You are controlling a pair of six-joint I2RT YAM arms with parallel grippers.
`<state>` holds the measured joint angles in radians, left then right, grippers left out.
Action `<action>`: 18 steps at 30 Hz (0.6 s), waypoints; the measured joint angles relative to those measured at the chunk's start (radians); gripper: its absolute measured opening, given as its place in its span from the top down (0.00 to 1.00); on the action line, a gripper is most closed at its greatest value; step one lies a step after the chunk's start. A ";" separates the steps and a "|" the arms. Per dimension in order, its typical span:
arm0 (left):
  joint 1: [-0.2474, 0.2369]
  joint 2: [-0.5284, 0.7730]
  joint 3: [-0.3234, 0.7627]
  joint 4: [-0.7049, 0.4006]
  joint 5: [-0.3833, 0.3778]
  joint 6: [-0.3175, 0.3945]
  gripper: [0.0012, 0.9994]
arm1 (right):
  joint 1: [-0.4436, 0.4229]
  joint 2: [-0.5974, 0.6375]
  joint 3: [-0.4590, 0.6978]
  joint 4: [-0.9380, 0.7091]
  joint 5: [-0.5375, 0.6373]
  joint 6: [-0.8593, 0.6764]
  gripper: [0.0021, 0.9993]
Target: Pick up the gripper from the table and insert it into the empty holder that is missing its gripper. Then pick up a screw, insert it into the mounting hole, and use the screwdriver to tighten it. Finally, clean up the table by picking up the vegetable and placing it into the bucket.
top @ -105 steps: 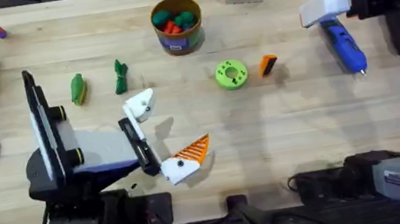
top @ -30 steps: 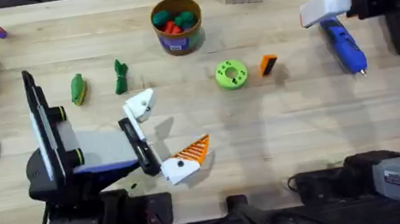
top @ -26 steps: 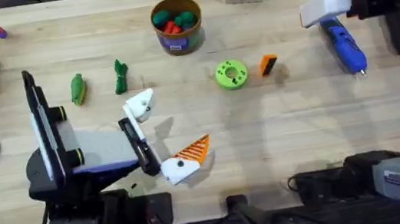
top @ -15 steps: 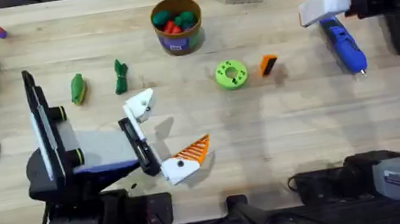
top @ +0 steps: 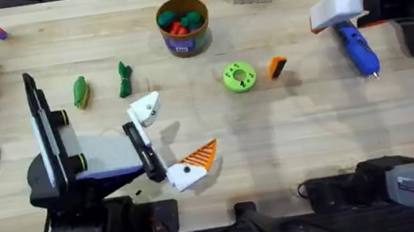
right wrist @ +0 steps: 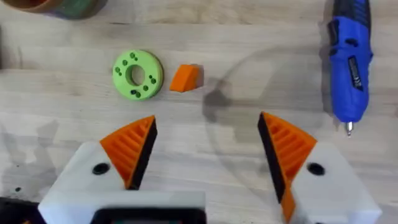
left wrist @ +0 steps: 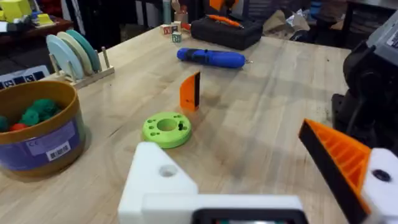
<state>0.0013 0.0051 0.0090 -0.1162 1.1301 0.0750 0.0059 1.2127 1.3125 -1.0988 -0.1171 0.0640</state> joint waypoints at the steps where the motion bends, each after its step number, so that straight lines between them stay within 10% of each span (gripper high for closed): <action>1: 0.000 0.000 0.000 0.000 0.000 0.000 0.01 | 0.003 0.000 0.000 -0.005 0.000 0.015 0.01; 18: 0.000 0.000 0.000 0.000 0.000 0.000 0.01 | 0.304 0.118 0.192 -0.241 0.189 0.371 0.01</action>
<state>0.0013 0.0051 0.0090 -0.1162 1.1305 0.0750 0.3100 1.3309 1.5044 -1.3401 0.0715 0.4347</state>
